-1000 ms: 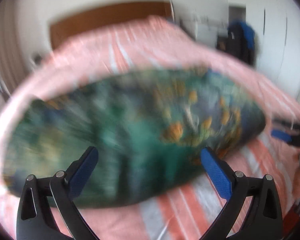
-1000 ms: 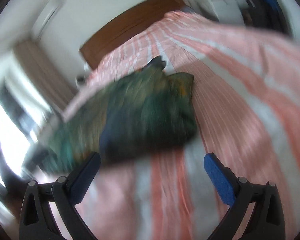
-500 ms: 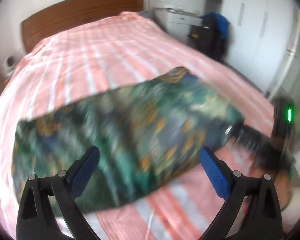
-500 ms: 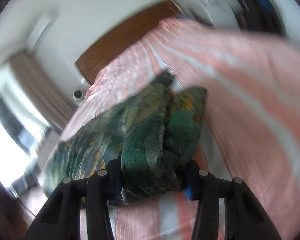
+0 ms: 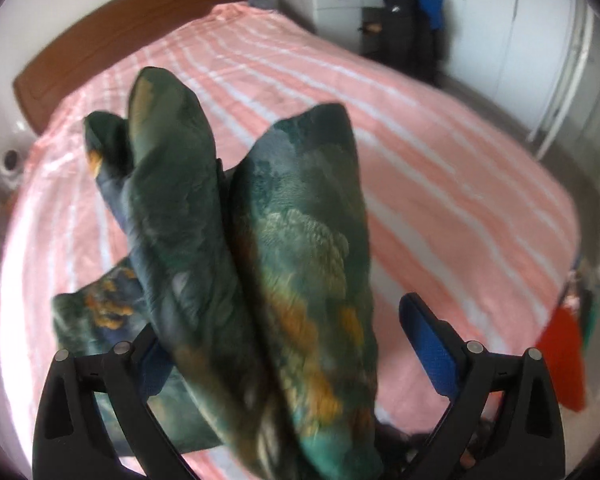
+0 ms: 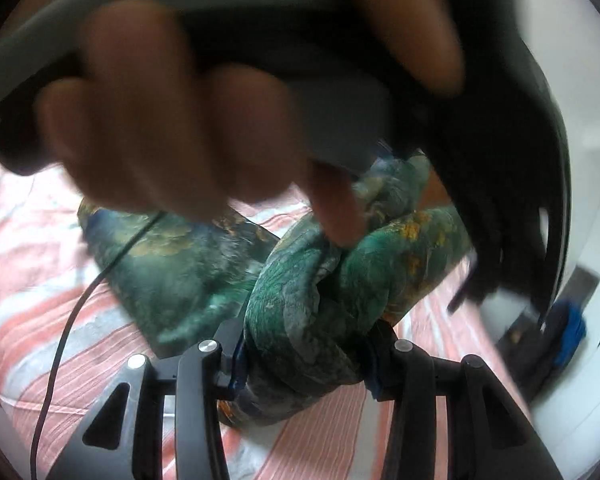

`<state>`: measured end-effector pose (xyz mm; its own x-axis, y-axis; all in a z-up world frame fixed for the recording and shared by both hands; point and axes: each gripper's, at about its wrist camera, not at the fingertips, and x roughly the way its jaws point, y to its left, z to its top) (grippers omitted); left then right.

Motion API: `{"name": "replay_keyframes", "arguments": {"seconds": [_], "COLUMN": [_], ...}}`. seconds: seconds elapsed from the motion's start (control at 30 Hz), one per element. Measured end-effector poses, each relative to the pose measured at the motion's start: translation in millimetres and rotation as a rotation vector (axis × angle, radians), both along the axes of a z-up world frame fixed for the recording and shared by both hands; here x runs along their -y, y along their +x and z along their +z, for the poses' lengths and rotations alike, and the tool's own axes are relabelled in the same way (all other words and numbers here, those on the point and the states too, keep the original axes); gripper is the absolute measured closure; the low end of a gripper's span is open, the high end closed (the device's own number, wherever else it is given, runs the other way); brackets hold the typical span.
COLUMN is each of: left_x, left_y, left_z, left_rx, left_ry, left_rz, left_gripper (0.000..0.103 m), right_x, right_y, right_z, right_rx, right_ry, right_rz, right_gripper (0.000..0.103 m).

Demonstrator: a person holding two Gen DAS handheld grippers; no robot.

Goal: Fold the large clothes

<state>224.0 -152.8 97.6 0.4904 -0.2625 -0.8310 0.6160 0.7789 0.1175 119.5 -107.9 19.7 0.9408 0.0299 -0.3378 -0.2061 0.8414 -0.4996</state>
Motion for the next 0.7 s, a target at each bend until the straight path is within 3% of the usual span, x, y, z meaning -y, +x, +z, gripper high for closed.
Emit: {"name": "replay_keyframes", "arguments": {"seconds": [0.07,0.1,0.13,0.23,0.3,0.33,0.37,0.47,0.6,0.7], "left_x": [4,5,4,-6,-21,-32,-43,-93,-165,-216], "left_y": [0,1,1,8,12,16,23,51,90,112], "left_z": [-8,-12,-14,-11,-4,0,6,21,19,2], "left_rx": [0.043,0.058,0.057,0.039,0.053,0.053,0.046,0.032,0.020,-0.010], "left_ry": [0.068,0.099,0.097,0.044,0.035,0.023,0.001,-0.067,-0.085,-0.103], "left_rz": [0.026,0.037,0.041,0.044,0.053,0.061,0.075,0.142,0.245,0.341], "left_gripper": [0.033,0.061,0.071,0.077,0.077,0.077,0.077,0.077,0.076,0.076], "right_x": [-9,-12,-13,-4,9,16,29,60,80,92], "right_y": [1,-2,-3,1,-6,-19,-24,-47,-68,-75], "right_z": [-2,-3,-4,-5,3,7,16,22,-5,-36], "right_rx": [0.010,0.013,0.015,-0.016,-0.027,-0.050,-0.111,-0.189,-0.226,-0.315], "right_ry": [-0.031,-0.040,-0.048,-0.011,0.070,0.123,0.219,0.409,0.386,0.361], "right_rz": [0.007,0.009,0.011,0.013,0.019,0.032,0.049,0.073,0.043,0.011], "right_gripper": [0.059,0.059,0.059,0.057,0.037,0.013,0.001,0.001,0.001,0.001]}}
